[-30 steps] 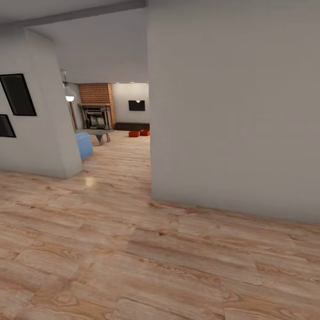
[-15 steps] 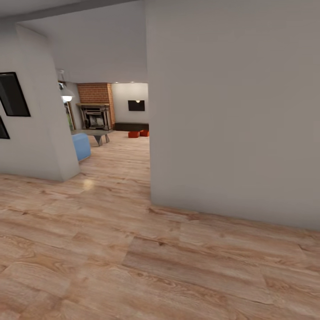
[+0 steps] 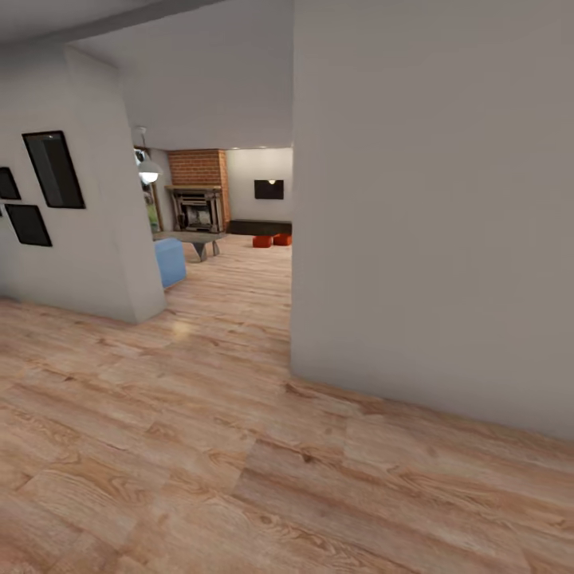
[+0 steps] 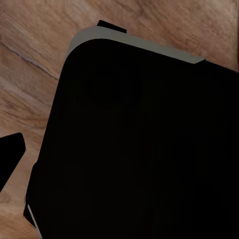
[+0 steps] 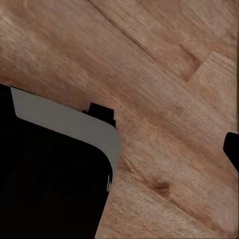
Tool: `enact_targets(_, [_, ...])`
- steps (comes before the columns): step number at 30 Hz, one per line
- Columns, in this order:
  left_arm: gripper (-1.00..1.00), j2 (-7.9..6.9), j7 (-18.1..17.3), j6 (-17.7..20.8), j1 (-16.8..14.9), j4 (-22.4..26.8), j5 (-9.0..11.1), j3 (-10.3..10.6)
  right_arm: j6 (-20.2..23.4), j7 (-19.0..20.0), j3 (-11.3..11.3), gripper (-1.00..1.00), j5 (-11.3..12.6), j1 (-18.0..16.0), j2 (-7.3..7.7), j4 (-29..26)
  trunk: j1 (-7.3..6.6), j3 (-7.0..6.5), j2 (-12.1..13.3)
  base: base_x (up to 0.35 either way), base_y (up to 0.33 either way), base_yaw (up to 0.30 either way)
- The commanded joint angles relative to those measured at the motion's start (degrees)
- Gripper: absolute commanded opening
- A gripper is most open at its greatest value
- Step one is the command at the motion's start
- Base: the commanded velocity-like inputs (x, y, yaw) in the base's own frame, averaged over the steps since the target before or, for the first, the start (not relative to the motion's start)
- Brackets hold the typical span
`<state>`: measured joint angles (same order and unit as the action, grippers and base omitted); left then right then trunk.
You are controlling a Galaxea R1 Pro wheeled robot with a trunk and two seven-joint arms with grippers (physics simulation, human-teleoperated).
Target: Move the two storage containers from the living room to the garage. In the garage, place one container on the floor and stack the other container on top of it (either order is fine).
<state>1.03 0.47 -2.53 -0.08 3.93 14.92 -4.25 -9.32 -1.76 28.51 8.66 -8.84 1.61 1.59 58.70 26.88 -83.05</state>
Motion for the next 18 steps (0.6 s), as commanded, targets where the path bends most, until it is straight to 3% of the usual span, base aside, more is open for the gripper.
enact_targets(1, [1.0,0.03,0.05,-0.11,-0.01,0.03,0.02,-0.39,-0.35,-0.03,0.49,1.0,0.57,-0.05,-0.03,0.17,0.03,0.05,-0.02,0.322,0.0,0.274])
enact_targets(18, [1.0,0.03,0.04,-0.11,-0.01,0.03,0.02,-0.38,-0.35,-0.08,0.49,1.0,0.57,-0.06,-0.03,0.17,0.03,0.05,-0.02,0.322,0.0,0.274])
